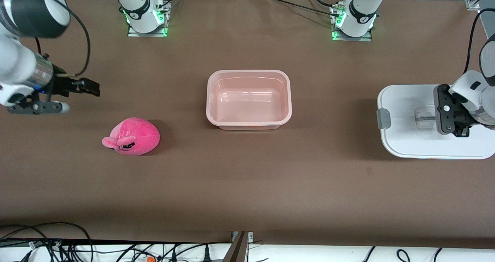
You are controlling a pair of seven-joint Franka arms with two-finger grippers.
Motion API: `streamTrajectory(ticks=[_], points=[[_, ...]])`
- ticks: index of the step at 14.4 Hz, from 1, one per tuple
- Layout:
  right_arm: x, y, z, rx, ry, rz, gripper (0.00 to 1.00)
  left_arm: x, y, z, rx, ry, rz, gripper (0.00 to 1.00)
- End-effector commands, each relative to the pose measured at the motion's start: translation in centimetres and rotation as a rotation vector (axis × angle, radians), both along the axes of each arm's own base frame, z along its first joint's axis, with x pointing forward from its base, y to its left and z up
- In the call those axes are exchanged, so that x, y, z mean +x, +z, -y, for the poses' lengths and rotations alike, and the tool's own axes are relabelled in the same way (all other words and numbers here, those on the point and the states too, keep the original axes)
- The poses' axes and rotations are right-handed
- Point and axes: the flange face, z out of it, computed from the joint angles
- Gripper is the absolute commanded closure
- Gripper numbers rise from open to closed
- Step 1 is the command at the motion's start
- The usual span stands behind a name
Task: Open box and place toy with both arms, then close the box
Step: 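Reach the right gripper down to the pink plush toy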
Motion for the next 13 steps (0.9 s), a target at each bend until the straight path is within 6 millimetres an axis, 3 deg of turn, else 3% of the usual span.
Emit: streamTrajectory(ticks=[1, 6, 10, 11, 12, 13], points=[[1.8, -3.4, -0.9, -0.005, 0.010, 0.004, 0.00, -0.2, 0.9, -0.1, 0.014, -0.012, 0.005, 1.00], [2.1, -12.8, -1.0, 0.009, 0.007, 0.046, 0.00, -0.2, 0.9, -0.1, 0.021, 0.000, 0.004, 1.00], [1.5, -18.8, -1.0, 0.015, 0.007, 0.113, 0.03, -0.3, 0.9, 0.0, 0.025, 0.012, 0.004, 1.00], [1.3, -19.4, -0.9, 0.016, 0.007, 0.126, 0.08, -0.3, 0.9, 0.0, 0.025, 0.012, 0.004, 1.00], [1.2, -20.2, -0.9, 0.016, 0.009, 0.127, 0.21, -0.3, 0.9, 0.0, 0.022, 0.012, 0.004, 1.00], [1.2, -20.5, -1.0, 0.016, 0.012, 0.126, 0.41, -0.3, 0.9, 0.0, 0.022, 0.014, 0.004, 1.00]])
